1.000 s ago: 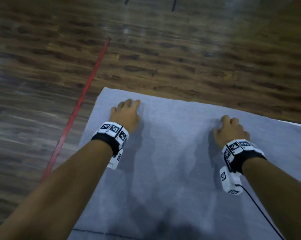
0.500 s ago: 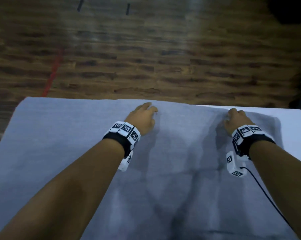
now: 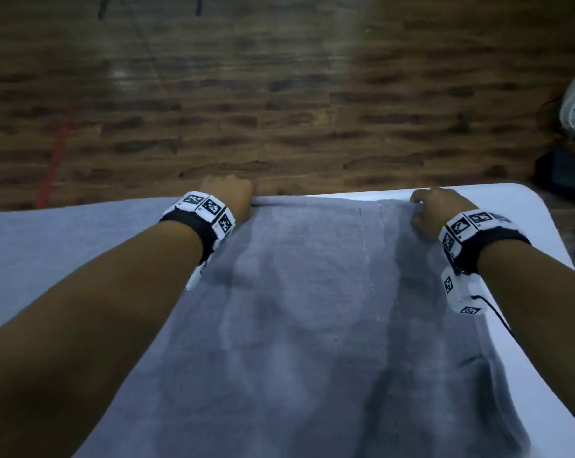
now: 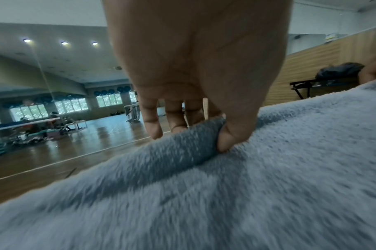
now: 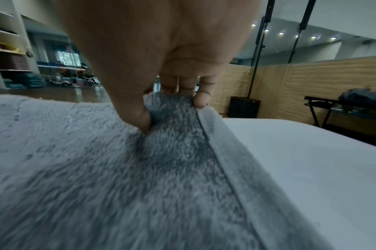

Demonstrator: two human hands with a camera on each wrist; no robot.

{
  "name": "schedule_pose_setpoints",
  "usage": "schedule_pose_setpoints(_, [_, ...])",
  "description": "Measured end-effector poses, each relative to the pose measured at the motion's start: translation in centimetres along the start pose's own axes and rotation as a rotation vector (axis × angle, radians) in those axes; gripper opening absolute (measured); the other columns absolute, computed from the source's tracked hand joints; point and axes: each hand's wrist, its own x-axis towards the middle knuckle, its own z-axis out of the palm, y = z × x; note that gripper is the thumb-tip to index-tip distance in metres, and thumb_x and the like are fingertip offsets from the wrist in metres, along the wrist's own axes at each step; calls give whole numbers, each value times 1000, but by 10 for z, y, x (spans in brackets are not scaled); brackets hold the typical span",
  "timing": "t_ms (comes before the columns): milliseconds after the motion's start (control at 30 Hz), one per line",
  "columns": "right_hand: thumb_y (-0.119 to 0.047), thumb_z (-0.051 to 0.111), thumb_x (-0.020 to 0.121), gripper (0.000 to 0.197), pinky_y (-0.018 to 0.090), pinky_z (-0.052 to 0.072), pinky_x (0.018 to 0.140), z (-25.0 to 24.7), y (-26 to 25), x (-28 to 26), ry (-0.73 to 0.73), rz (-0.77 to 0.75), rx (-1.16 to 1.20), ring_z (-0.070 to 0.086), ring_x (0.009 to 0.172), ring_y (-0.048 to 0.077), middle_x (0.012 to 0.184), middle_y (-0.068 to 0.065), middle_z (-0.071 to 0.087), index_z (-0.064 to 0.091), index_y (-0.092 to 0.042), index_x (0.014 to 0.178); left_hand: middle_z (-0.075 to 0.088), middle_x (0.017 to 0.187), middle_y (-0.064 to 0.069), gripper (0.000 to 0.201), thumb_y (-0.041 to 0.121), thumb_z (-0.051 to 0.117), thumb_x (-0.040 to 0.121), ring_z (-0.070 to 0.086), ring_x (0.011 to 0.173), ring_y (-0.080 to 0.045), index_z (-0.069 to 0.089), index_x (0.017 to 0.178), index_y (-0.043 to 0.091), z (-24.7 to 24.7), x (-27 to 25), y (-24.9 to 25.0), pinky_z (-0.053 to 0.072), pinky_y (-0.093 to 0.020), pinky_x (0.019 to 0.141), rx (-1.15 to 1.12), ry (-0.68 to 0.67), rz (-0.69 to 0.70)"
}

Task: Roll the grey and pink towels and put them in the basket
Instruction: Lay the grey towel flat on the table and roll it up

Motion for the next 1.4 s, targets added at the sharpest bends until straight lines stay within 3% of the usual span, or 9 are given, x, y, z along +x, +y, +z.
schedule_pose_setpoints(133, [-22,64,77,14,36,53,75,-22,5,4,24,-19,-79,61,82,32,95,10,67,66,-20,91,52,70,-1,16,34,62,77,50,57,-20,56,83,20,-14,9,2,41,-30,53,-6,-57,0])
schedule_pose_setpoints(233, [-23,62,81,20,43,47,83,-30,13,9,194,-14,-100,58,91,36,104,16,60,61,-18,100,55,79,-7,21,30,63,83,49,60,-24,50,89,15,-26,14,2,41,-32,56,-53,6,-7])
schedule_pose_setpoints(400, [-15,55,86,30,52,36,90,-7,6,-1,549,72,74,46,108,43,120,24,46,48,-7,115,43,126,-15,48,15,60,80,52,102,-39,34,119,23,-16,0,13,40,-49,87,-137,193,-24])
schedule_pose_setpoints(467, [-20,55,88,36,51,36,92,5,-2,-6,473,74,68,45,113,41,126,22,45,47,-8,121,35,135,-13,58,20,62,81,46,115,-38,30,129,25,-1,-12,22,37,-50,94,-129,207,-24])
schedule_pose_setpoints(633, [-31,45,91,38,50,38,95,28,-9,-17,252,49,66,50,112,39,131,17,48,49,-12,124,43,140,-8,46,40,50,89,45,122,-32,42,132,24,38,-41,42,32,-52,104,-119,165,76])
schedule_pose_setpoints(867, [-33,50,89,45,47,35,104,36,-45,-69,156,-43,158,39,129,34,147,10,36,47,-17,132,18,159,-6,58,40,42,95,23,144,-28,25,150,31,66,-101,25,22,-55,113,-273,135,54])
schedule_pose_setpoints(1067, [-30,52,91,35,41,43,96,55,-164,-162,75,-368,191,47,114,31,131,8,47,58,-19,124,21,158,-6,53,32,52,92,29,140,-30,37,143,27,107,-205,-41,28,-46,111,-368,71,-52])
schedule_pose_setpoints(1233, [-34,53,91,29,38,48,88,74,-286,-250,-113,-635,215,56,104,29,116,7,54,58,-18,115,37,147,-4,48,30,59,87,44,126,-31,48,134,27,161,-322,-135,42,-44,101,-423,61,-267])
schedule_pose_setpoints(1400, [-41,59,88,32,34,47,89,119,-378,-342,-213,-754,165,56,105,26,117,3,57,58,-21,113,38,145,-6,50,26,63,85,46,124,-34,49,133,26,233,-440,-215,42,-45,100,-512,22,-497])
